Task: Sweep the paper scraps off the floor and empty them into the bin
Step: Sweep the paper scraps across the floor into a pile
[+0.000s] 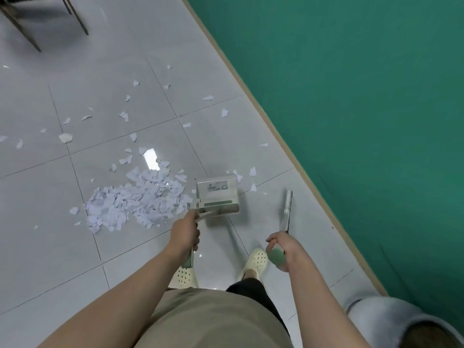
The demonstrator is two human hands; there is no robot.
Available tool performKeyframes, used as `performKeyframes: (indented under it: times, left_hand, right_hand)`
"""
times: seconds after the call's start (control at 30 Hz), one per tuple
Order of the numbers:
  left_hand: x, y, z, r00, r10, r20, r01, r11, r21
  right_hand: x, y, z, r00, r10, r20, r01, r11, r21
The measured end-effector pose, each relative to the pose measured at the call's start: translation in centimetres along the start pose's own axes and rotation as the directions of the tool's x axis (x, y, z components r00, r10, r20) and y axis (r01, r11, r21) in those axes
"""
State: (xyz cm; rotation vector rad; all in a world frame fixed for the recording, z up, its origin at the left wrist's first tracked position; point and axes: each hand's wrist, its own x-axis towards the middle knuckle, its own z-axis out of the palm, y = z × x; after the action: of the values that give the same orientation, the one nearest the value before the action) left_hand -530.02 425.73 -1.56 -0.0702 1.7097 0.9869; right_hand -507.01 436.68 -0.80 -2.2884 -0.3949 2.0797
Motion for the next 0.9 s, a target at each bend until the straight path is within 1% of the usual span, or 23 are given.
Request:
performKeyframes:
  times: [0.07, 0.13, 0.17, 0.23, 0.3, 0.4, 0.47, 0.57, 0.6, 0.7, 0.8, 0.9]
  left_hand:
    - [0.4, 0.4, 0.6, 0.999, -0.013, -0.042, 0.012, 1.000, -0.011]
    - [0.7, 0.7, 1.4, 0.995, -0.027, -0.095, 0.021, 0.998, -0.065]
    - [0.8, 0.8, 1.9, 0.991, -0.037, -0.131, 0.023, 0.994, -0.107]
    - [0.8, 1.0, 3.2, 0.975, -0.065, -0.211, 0.021, 0.979, -0.204]
    - [0.8, 1.5, 4.8, 0.958, -0.097, -0.271, 0.014, 0.955, -0.295]
    - [1.0, 2.6, 7.0, 0.939, -0.143, -0.313, 0.003, 0.913, -0.408]
    - [1.0, 3.4, 8.4, 0.925, -0.149, -0.350, -0.022, 0.898, -0.440]
    - [0.8, 4.2, 10.4, 0.898, -0.141, -0.416, -0.075, 0.885, -0.459]
    - [0.7, 4.5, 10.9, 0.892, -0.131, -0.433, -0.094, 0.883, -0.460]
    - [1.0, 5.5, 12.3, 0.878, -0.111, -0.466, -0.128, 0.883, -0.452]
    - [1.4, 6.6, 13.7, 0.887, -0.087, -0.453, -0.139, 0.887, -0.441]
    - [2.0, 7.4, 15.4, 0.900, -0.069, -0.430, -0.131, 0.898, -0.419]
  right_hand:
    - [1.1, -0.1, 2.0, 0.999, 0.028, 0.033, -0.022, 0.988, -0.156]
    - [1.6, 0.1, 4.0, 0.989, 0.087, 0.118, -0.047, 0.951, -0.305]
    - [1.5, 0.0, 4.8, 0.979, 0.116, 0.170, -0.048, 0.932, -0.360]
    - [1.3, -1.2, 5.6, 0.953, 0.150, 0.262, -0.034, 0.915, -0.401]
    - [1.8, -4.1, 5.1, 0.925, 0.179, 0.335, -0.048, 0.930, -0.364]
    - [3.0, -8.6, 2.9, 0.893, 0.186, 0.410, -0.073, 0.958, -0.276]
    - [3.0, -10.5, 1.4, 0.868, 0.180, 0.462, -0.082, 0.971, -0.224]
    - [1.4, -12.5, 0.4, 0.823, 0.204, 0.530, -0.136, 0.977, -0.164]
    - [1.0, -13.3, 0.1, 0.814, 0.189, 0.549, -0.124, 0.980, -0.153]
    - [0.3, -16.4, -1.1, 0.831, 0.121, 0.543, -0.052, 0.989, -0.141]
    - [0.7, -18.9, -3.2, 0.879, 0.015, 0.476, 0.077, 0.982, -0.174]
    - [1.7, -20.4, -6.1, 0.923, -0.058, 0.381, 0.146, 0.967, -0.208]
